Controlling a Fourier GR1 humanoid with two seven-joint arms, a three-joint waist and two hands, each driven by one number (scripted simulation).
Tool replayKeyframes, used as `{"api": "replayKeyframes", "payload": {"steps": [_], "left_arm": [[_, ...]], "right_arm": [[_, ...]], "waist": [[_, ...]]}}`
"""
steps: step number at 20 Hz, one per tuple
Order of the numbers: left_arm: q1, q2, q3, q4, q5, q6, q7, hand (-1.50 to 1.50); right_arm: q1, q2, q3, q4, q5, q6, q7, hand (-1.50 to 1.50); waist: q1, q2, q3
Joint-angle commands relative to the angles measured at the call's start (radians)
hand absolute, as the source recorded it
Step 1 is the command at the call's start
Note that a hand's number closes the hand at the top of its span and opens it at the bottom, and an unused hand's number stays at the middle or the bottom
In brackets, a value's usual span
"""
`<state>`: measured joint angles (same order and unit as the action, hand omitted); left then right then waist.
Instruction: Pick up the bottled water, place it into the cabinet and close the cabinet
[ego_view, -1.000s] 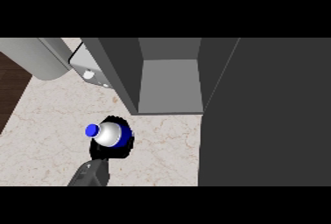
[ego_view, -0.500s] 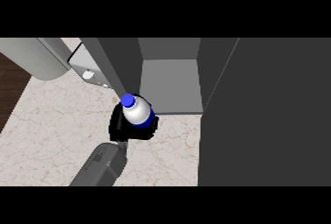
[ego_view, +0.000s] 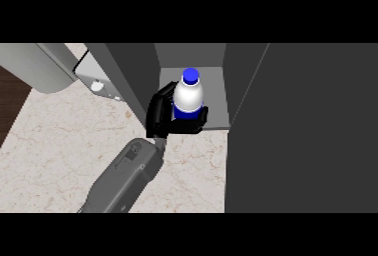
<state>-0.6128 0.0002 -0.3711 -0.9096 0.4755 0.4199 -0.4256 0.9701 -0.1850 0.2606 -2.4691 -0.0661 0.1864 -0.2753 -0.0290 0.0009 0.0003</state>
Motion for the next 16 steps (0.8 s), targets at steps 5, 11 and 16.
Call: {"api": "replayKeyframes", "payload": {"steps": [5, 11, 16], "left_arm": [[-0.219, 0.0, -0.013, 0.208, 0.074, 0.136, 0.052, 1.5], [-0.384, 0.0, 0.028, 0.415, 0.063, 0.152, 0.051, 1.5], [-0.368, 0.0, 0.009, 0.572, 0.006, 0.205, -0.01, 1.5]], "right_arm": [[0.06, -0.008, 0.015, -0.089, -0.063, 0.029, 0.022, -1.5], [-0.021, 0.008, -0.038, -0.029, -0.101, 0.037, 0.019, -1.5], [-0.015, -0.002, -0.081, -0.032, -0.116, 0.057, 0.004, -1.5]], "waist": [[-0.024, 0.005, -0.001], [-0.028, 0.012, 0.0], [-0.04, 0.019, 0.0]]}}
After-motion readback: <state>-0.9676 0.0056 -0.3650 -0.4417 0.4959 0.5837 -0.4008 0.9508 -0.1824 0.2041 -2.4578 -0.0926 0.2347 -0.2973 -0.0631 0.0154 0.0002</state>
